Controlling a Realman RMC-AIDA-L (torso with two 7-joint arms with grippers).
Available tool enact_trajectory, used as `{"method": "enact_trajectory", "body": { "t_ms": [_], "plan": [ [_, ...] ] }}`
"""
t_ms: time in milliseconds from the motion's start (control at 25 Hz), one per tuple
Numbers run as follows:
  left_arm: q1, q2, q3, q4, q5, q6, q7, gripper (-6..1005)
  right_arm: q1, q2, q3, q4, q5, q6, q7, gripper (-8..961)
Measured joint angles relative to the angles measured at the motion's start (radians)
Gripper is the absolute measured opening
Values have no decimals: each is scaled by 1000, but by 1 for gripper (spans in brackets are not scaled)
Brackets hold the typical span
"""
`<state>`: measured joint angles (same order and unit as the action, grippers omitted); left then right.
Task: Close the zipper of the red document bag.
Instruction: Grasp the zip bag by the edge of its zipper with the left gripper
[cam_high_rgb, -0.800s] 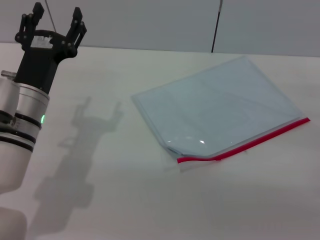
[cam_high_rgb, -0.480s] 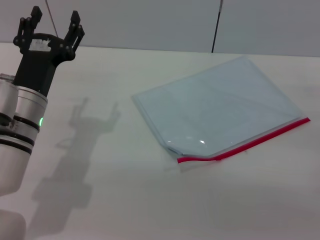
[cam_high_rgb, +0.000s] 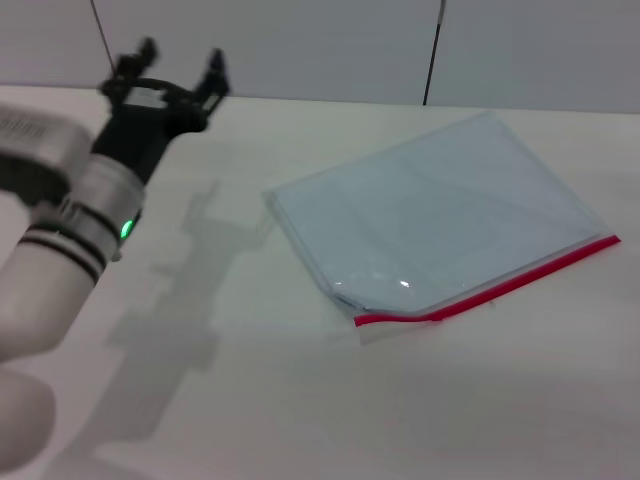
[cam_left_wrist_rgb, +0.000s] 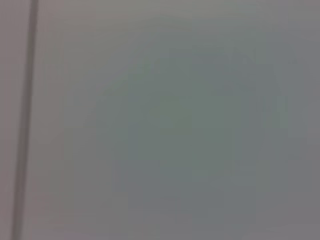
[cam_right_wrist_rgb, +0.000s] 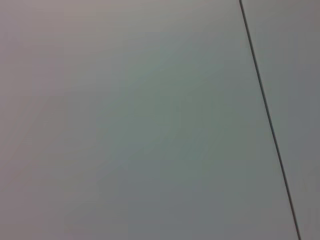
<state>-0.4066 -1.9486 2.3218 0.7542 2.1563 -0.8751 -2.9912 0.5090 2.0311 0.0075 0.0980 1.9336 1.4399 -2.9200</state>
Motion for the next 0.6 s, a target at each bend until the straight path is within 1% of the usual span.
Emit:
{"method": "enact_trajectory", "body": {
  "t_ms": [40,120,160,200,240,320,360,440,520,600],
  "plan": [
    [0,39,1,78,5,118,0,832,0,0,0,-1,0,-5,0,882],
    [-1,75,7,137,14,188,1,831,0,0,0,-2,0,-13,0,882],
    [-4,102,12,179,27,246,1,831,0,0,1,-2,0,-15,0,882],
    [-5,122,16,209,40,288,1,831,0,0,2,-2,1,-15,0,882],
    [-9,150,17,260,63,360,2,831,0,0,4,-2,0,-15,1,882],
    [-13,177,12,327,101,465,6,831,0,0,6,-2,1,-15,1,882],
    [-13,186,8,358,123,517,8,831,0,0,6,-2,1,-15,1,882],
    [-13,199,6,403,166,586,10,830,0,0,6,-2,1,-15,1,882],
    [-14,218,2,481,244,706,12,830,-1,0,4,-2,1,-17,1,882],
    [-13,230,-8,557,305,835,20,830,-1,0,2,-4,1,-25,1,882]
  ]
}}
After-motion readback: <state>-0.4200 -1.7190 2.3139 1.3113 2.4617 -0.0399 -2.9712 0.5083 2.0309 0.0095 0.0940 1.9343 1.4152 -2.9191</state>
